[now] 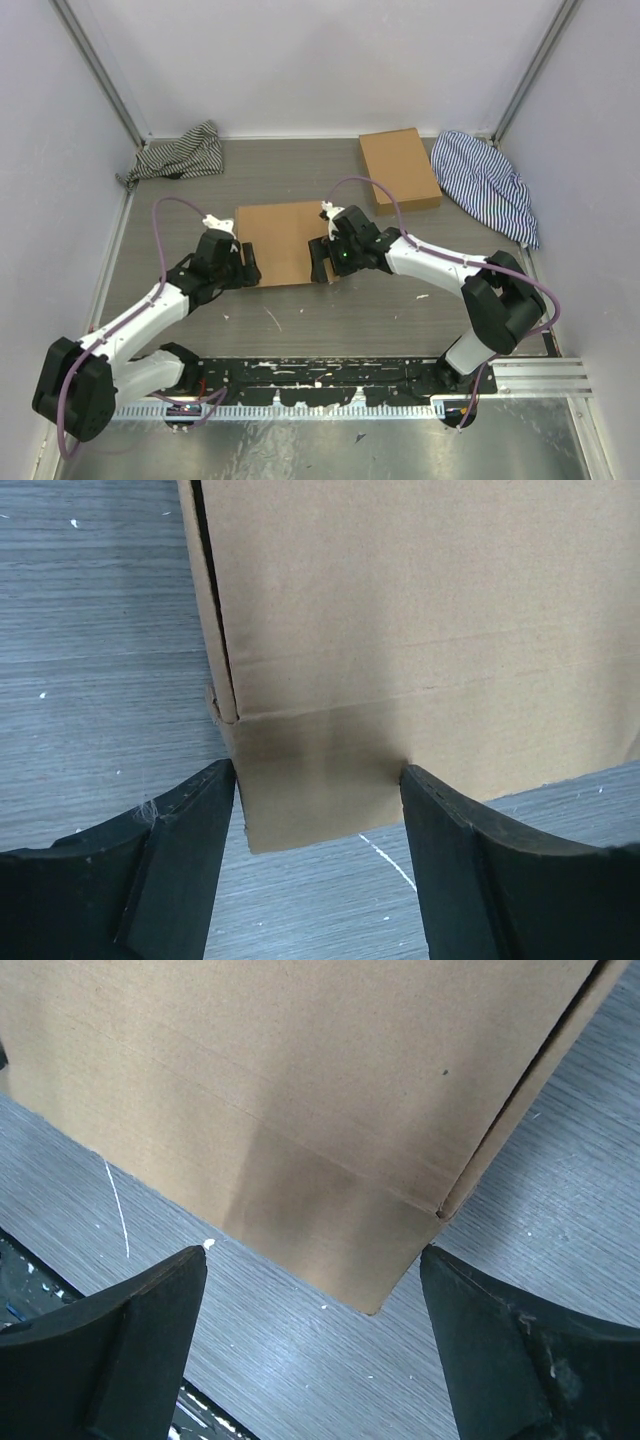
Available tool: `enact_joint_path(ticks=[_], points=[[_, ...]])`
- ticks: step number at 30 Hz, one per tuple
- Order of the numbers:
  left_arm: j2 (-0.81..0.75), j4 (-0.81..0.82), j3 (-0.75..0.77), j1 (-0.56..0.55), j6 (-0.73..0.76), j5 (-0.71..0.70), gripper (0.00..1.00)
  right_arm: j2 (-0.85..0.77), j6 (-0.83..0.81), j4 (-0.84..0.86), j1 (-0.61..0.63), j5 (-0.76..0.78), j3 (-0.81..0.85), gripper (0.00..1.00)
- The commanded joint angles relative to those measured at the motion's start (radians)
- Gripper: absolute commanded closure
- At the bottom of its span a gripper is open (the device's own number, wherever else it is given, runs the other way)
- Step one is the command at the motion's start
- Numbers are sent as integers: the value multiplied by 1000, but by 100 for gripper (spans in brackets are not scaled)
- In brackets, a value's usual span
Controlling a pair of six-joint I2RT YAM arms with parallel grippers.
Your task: Fold the paper box
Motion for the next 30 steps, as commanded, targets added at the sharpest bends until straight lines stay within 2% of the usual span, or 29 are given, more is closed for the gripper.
enact_joint_path(ticks=[1, 15, 30], points=[[-43, -19, 36, -4, -6, 55, 27, -13, 16, 53, 18, -46, 12, 9], [-22, -182, 132, -5, -45, 79, 34, -42, 47, -72, 39, 35, 74, 18], [3, -316, 198, -4, -66, 66, 34, -87, 66, -143, 40, 35, 114, 18]])
